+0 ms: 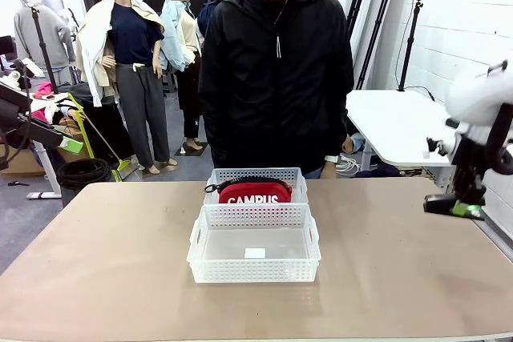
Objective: Distribute items into two baskets.
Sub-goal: Pick up the Stapler that the person points to.
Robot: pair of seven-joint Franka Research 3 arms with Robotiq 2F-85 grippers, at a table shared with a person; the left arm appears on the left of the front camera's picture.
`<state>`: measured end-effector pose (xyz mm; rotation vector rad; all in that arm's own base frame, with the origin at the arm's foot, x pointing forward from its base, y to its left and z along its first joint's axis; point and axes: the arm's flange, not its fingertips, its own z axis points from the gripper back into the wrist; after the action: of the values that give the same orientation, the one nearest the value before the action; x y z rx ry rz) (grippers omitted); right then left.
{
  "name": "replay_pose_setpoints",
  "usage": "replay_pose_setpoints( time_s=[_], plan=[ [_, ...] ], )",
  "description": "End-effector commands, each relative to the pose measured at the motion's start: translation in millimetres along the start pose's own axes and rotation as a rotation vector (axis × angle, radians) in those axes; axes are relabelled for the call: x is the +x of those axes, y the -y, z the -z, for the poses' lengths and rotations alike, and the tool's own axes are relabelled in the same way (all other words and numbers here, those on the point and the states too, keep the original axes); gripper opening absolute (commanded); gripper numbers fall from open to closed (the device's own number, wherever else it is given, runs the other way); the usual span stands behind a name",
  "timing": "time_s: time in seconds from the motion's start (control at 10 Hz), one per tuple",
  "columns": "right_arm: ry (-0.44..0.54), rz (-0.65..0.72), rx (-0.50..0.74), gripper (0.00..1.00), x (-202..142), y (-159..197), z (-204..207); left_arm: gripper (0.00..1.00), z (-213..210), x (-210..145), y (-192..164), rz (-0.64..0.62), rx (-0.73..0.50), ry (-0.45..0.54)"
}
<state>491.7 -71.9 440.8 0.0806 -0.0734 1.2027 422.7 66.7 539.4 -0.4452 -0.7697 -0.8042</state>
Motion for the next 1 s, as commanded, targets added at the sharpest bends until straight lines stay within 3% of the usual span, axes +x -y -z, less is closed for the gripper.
replay_pose_setpoints(
  time_s=[0.0,0.5,0.9],
  plan=[
    [0.030,0.100,0.018,0.00,-2,5,-35,1.00,-1,0,1,-0.006,0.002,0.003],
    [0.079,0.287,-0.026,0.00,-1,-8,-98,1.00,-1,0,1,-0.006,0.002,0.003],
    [0.063,0.250,-0.048,0.00,-9,-3,-95,1.00,-1,0,1,-0.006,0.002,0.003]
  ],
)
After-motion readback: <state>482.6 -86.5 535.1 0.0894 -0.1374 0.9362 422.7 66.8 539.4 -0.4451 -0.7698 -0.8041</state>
